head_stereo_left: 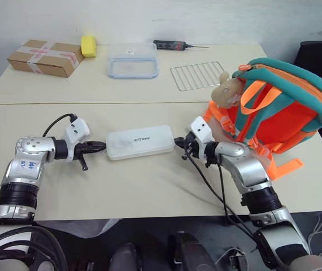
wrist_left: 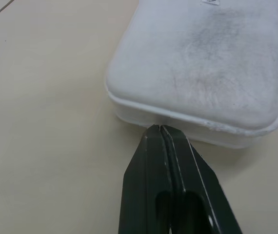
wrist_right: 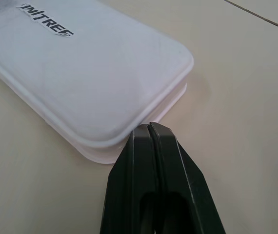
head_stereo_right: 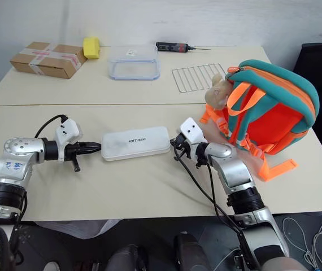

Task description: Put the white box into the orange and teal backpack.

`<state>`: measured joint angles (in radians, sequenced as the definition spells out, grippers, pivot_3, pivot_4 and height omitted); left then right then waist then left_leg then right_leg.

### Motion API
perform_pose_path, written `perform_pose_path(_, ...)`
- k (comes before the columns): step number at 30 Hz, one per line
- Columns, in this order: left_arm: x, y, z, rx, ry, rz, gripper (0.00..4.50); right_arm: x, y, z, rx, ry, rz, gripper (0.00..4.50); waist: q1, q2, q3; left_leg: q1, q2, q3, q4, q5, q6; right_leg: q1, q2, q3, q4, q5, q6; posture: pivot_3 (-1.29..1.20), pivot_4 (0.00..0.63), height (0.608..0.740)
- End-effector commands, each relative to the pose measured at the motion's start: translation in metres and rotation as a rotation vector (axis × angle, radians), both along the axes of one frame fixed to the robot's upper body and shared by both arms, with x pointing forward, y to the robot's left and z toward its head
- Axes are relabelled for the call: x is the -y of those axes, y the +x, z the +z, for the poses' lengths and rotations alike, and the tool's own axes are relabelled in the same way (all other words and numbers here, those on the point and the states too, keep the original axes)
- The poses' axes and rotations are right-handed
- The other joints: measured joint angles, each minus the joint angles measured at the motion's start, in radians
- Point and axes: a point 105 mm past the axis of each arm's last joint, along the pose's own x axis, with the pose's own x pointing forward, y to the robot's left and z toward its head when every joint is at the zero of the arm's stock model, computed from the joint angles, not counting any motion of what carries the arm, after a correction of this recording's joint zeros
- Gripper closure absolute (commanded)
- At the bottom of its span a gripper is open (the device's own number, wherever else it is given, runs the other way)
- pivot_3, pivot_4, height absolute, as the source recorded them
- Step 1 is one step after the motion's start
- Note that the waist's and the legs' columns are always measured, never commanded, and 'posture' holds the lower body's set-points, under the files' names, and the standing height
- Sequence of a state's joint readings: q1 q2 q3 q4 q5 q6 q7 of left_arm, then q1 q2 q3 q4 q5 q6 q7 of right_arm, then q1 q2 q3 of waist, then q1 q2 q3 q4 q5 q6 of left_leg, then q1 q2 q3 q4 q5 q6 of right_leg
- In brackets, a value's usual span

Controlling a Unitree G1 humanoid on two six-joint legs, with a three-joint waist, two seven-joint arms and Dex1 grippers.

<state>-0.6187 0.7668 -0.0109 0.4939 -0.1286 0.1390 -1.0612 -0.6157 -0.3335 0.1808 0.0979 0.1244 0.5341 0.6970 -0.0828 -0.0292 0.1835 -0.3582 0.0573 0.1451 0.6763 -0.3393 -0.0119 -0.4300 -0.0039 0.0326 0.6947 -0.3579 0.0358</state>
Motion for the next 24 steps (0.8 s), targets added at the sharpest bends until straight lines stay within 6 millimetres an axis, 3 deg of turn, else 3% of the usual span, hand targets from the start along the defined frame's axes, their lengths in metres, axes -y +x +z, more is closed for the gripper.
perform_pose_path(1, 0.007, 0.008, 0.012, 0.057, 0.001, -0.020, 4.47, -0.010, -0.009, 0.017, 0.054, 0.020, 0.058, 4.50, 0.000, 0.000, 0.000, 0.000, 0.000, 0.000, 0.000, 0.000, 0.000, 0.000, 0.000, 0.000, 0.000, 0.000, 0.000, 0.00, 0.150, 0.740)
perform_pose_path(4, -0.005, 0.012, 0.017, 0.012, -0.054, 0.042, 4.47, -0.002, -0.007, 0.018, 0.061, 0.010, 0.036, 4.50, -0.001, 0.000, 0.000, 0.000, 0.000, 0.000, 0.000, 0.000, 0.000, 0.000, 0.000, 0.000, 0.001, 0.000, 0.000, 0.00, 0.150, 0.740)
perform_pose_path(7, -0.020, 0.013, 0.029, -0.133, -0.246, 0.152, 3.94, 0.006, -0.004, 0.016, 0.064, -0.002, 0.012, 4.50, -0.004, 0.000, 0.000, 0.000, 0.000, 0.000, 0.001, 0.000, 0.000, -0.001, 0.000, 0.000, 0.001, 0.000, 0.000, 0.00, 0.150, 0.740)
perform_pose_path(12, -0.027, -0.003, 0.043, -0.521, -0.584, 0.230, 2.39, 0.008, -0.001, 0.017, 0.065, 0.000, 0.002, 4.50, -0.006, 0.000, 0.000, -0.002, 0.000, 0.000, 0.001, 0.000, 0.000, -0.002, 0.000, 0.000, 0.002, 0.000, 0.000, 0.00, 0.150, 0.740)
perform_pose_path(15, -0.027, -0.012, 0.039, -0.676, -0.644, 0.264, 1.54, 0.005, 0.001, 0.018, 0.070, 0.002, 0.004, 4.50, -0.004, 0.000, 0.000, -0.002, 0.000, 0.000, 0.001, 0.000, 0.000, -0.002, 0.000, 0.000, 0.002, 0.000, 0.000, 0.00, 0.150, 0.740)
perform_pose_path(20, -0.030, -0.004, 0.024, -0.742, -0.632, 0.386, 0.03, 0.000, 0.002, 0.020, 0.078, 0.010, 0.011, 4.50, -0.003, 0.000, 0.000, -0.002, 0.000, -0.001, 0.004, 0.000, 0.000, -0.002, 0.000, 0.000, 0.003, 0.000, 0.000, 0.00, 0.150, 0.740)
perform_pose_path(24, -0.010, -0.001, -0.005, -0.839, -0.543, 0.404, 0.03, -0.004, 0.002, 0.021, 0.083, 0.017, 0.018, 4.50, 0.001, 0.000, 0.000, -0.002, 0.000, -0.001, 0.004, 0.000, 0.000, -0.002, -0.001, -0.001, 0.004, 0.000, 0.000, 0.00, 0.150, 0.740)
